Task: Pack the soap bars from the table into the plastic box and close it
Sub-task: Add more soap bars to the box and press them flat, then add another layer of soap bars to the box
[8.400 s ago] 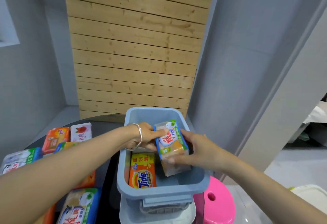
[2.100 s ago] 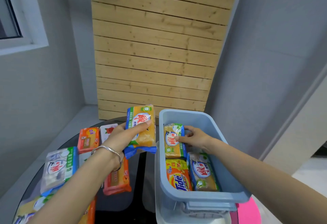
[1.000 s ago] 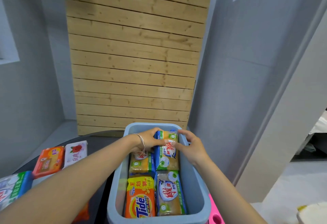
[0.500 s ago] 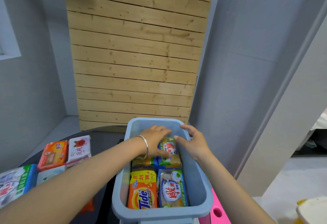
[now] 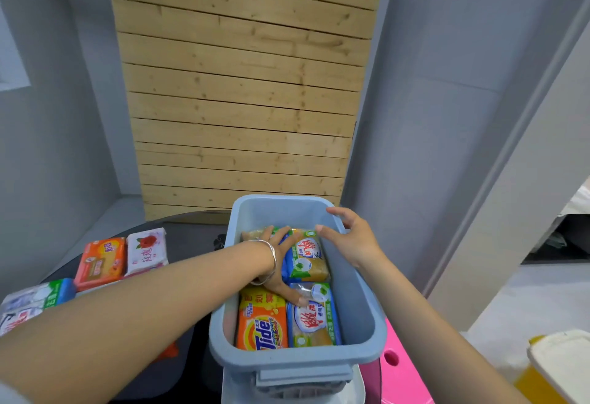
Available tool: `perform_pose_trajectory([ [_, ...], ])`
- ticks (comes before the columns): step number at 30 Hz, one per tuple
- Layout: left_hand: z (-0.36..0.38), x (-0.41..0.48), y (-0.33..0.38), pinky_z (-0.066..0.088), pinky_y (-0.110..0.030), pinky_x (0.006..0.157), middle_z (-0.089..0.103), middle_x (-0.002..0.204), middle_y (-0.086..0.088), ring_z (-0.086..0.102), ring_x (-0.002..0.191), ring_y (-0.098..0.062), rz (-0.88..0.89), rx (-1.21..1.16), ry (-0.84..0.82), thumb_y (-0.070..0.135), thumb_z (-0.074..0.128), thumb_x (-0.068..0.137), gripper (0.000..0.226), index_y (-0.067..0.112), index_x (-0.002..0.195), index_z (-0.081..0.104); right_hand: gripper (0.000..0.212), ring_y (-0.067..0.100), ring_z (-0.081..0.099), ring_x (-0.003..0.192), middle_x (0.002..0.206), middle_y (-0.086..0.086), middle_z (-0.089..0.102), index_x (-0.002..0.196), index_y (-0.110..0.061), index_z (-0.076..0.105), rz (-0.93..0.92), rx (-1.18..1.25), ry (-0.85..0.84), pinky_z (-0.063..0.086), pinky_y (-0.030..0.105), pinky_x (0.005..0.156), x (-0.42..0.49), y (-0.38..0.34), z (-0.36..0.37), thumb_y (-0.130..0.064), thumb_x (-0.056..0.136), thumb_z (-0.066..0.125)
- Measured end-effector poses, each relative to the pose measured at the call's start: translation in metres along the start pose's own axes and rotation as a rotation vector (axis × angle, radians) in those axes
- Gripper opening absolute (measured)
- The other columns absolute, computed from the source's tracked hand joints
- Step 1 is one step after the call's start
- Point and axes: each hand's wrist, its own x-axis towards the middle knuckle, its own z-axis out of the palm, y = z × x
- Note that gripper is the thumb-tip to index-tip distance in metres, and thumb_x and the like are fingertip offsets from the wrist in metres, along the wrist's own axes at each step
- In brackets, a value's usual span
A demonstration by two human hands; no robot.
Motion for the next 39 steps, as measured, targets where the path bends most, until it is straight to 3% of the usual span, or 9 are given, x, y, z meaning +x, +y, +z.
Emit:
perform_pose_trajectory([
  [5, -0.006, -0.007, -0.005, 0.018, -0.055, 0.116, -0.008, 0.16, 0.003, 0.003, 0.147, -0.028, 0.0, 0.012, 0.038, 0.075, 0.064, 0.057, 0.126, 0.031, 0.148, -0.012, 0.047, 0.015, 0.047, 0.119, 0.138, 0.006, 0.049, 0.13, -0.015, 0.054, -0.01, -0.009, -0.005, 0.038, 0.022, 0.084, -0.004, -0.003, -0.001, -0.021, 0.085, 0.067],
  [10, -0.029, -0.043, -0.015, 0.037, -0.043, 0.109, 0.04, 0.146, -0.003, 0.04, 0.133, -0.024, 0.127, -0.026, 0.148, 0.071, 0.062, 0.065, 0.097, 0.022, 0.143, 0.031, 0.038, 0.021, 0.052, 0.124, 0.131, 0.008, 0.058, 0.122, -0.016, 0.058, -0.099, -0.131, 0.047, 0.043, 0.032, 0.102, -0.014, -0.007, -0.003, -0.022, 0.085, 0.067],
  [14, -0.03, -0.101, -0.057, 0.024, -0.034, 0.116, 0.03, 0.154, 0.001, 0.026, 0.142, -0.017, 0.211, -0.184, 0.417, 0.061, 0.054, 0.08, 0.08, 0.024, 0.146, 0.027, 0.031, 0.016, 0.051, 0.12, 0.127, 0.002, 0.057, 0.118, -0.019, 0.061, -0.225, -0.169, 0.04, 0.037, 0.023, 0.096, -0.04, -0.036, 0.004, -0.017, 0.088, 0.062],
  [20, 0.027, -0.177, -0.131, 0.026, -0.027, 0.111, 0.037, 0.15, 0.001, 0.035, 0.137, -0.016, 0.02, -0.422, 0.434, 0.085, 0.033, 0.064, 0.101, 0.024, 0.144, 0.031, 0.027, 0.011, 0.058, 0.101, 0.115, -0.003, 0.061, 0.116, -0.016, 0.063, -0.279, 0.099, -0.207, 0.044, 0.012, 0.078, -0.102, -0.102, 0.067, -0.011, 0.09, 0.058],
  [22, 0.052, -0.191, -0.156, 0.031, -0.027, 0.109, 0.044, 0.144, -0.001, 0.042, 0.132, -0.018, -0.082, -0.494, 0.415, 0.093, 0.032, 0.054, 0.115, 0.02, 0.143, 0.034, 0.029, 0.008, 0.058, 0.092, 0.115, 0.0, 0.061, 0.118, -0.014, 0.061, -0.234, 0.161, -0.304, 0.045, 0.007, 0.075, -0.12, -0.116, 0.1, -0.011, 0.089, 0.06],
  [28, 0.118, -0.224, -0.21, 0.031, -0.036, 0.112, 0.042, 0.142, -0.002, 0.039, 0.133, -0.026, -0.315, -0.605, 0.407, 0.065, 0.053, 0.073, 0.086, 0.015, 0.14, 0.035, 0.047, 0.017, 0.059, 0.109, 0.124, 0.003, 0.059, 0.129, -0.013, 0.049, 0.137, 0.011, -0.605, 0.049, 0.025, 0.081, -0.155, -0.096, 0.19, -0.029, 0.087, 0.063],
  [32, 0.169, -0.216, -0.248, 0.052, -0.043, 0.09, 0.063, 0.119, 0.001, 0.063, 0.106, -0.02, -0.44, -0.839, 0.433, 0.082, 0.05, 0.06, 0.083, 0.027, 0.122, 0.046, 0.021, 0.01, 0.059, 0.097, 0.1, -0.005, 0.063, 0.1, -0.019, 0.058, 0.275, -0.098, -0.734, 0.05, 0.028, 0.092, -0.178, -0.079, 0.217, -0.034, 0.087, 0.063],
  [35, 0.174, -0.237, -0.228, 0.052, -0.036, 0.09, 0.063, 0.122, -0.001, 0.065, 0.106, -0.023, -0.425, -0.927, 0.354, 0.057, 0.055, 0.082, 0.054, 0.022, 0.123, 0.048, 0.011, 0.001, 0.054, 0.079, 0.092, -0.011, 0.062, 0.084, -0.026, 0.054, 0.296, -0.112, -0.765, 0.044, 0.026, 0.086, -0.194, -0.07, 0.23, -0.032, 0.088, 0.063],
  [39, 0.198, -0.243, -0.224, 0.04, -0.035, 0.103, 0.045, 0.14, -0.014, 0.047, 0.127, -0.029, -0.543, -0.8, 0.279, 0.053, 0.056, 0.084, 0.067, 0.011, 0.134, 0.043, 0.039, 0.014, 0.062, 0.098, 0.12, 0.001, 0.064, 0.117, -0.015, 0.056, 0.303, -0.099, -0.698, 0.05, 0.022, 0.075, -0.206, -0.057, 0.246, -0.029, 0.083, 0.069],
])
